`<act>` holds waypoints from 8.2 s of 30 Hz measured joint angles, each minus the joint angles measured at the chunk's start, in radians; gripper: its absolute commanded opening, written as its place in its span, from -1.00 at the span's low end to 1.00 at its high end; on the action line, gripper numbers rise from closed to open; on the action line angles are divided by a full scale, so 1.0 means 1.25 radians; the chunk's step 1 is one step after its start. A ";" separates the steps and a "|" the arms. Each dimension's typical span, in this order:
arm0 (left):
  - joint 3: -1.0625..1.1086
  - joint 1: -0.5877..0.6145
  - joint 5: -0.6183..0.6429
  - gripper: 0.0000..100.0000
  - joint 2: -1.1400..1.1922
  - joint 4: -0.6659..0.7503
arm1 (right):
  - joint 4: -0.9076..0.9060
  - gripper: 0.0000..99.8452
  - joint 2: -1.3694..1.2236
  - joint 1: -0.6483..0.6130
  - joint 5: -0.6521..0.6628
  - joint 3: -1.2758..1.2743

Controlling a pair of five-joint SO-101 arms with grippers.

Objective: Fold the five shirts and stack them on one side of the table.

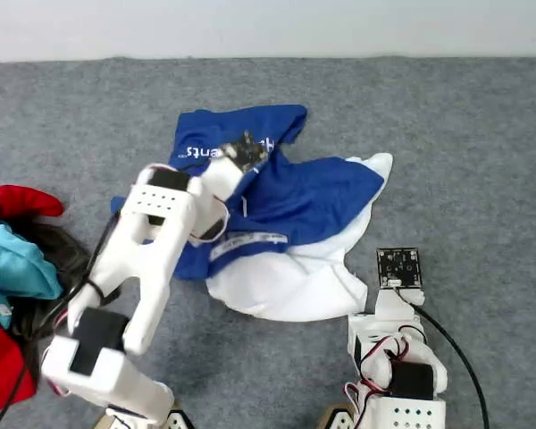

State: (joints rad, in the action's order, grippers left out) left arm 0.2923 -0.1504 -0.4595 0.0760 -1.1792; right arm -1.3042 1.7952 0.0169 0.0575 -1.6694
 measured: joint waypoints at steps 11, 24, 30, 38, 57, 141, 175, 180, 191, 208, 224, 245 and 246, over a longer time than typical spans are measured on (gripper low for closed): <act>-0.090 0.001 -0.006 -0.97 -0.331 -0.099 | 0.000 -0.98 0.000 0.000 0.000 0.000; -0.203 0.306 -0.006 -0.97 -0.464 -0.049 | 0.000 -0.98 0.000 0.000 0.000 0.000; -0.261 0.592 -0.006 -0.97 -0.470 0.142 | 0.000 -0.98 0.000 0.000 0.000 0.000; -0.193 0.789 -0.060 -0.97 -0.474 0.315 | 0.000 -0.98 0.000 0.000 0.000 0.000; 0.006 0.865 -0.207 -0.50 -0.508 0.263 | 0.000 -0.98 0.000 0.000 0.000 0.000; -0.301 -0.408 0.234 -0.97 0.274 -0.183 | 0.000 -0.98 0.000 0.000 0.000 0.000; 0.166 -0.408 0.172 -0.97 -0.117 -0.211 | 0.000 -0.98 0.000 0.000 0.000 0.000; 0.171 -0.408 0.172 -0.97 -0.117 -0.142 | 0.000 -0.98 0.000 0.000 0.000 0.000; 0.179 -0.408 0.216 -0.55 -0.117 -0.103 | 0.000 -0.98 0.000 0.000 0.000 0.000; 0.092 -0.408 0.261 -0.97 0.086 -0.076 | 0.000 -0.98 0.000 0.000 0.000 0.000; -0.026 -0.408 0.234 -0.81 0.086 -0.236 | 0.000 -0.98 0.000 0.000 0.000 0.000; -0.087 -0.329 0.218 -0.72 0.091 -0.253 | 0.000 -0.98 0.000 0.000 0.000 0.000; -0.087 -0.313 0.209 -0.72 0.091 -0.252 | 0.000 -0.98 0.000 0.000 0.000 0.000</act>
State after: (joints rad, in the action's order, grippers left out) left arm 0.1834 -0.5416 -0.1987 0.1895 -1.4937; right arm -1.3042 1.7952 0.0169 0.0575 -1.6694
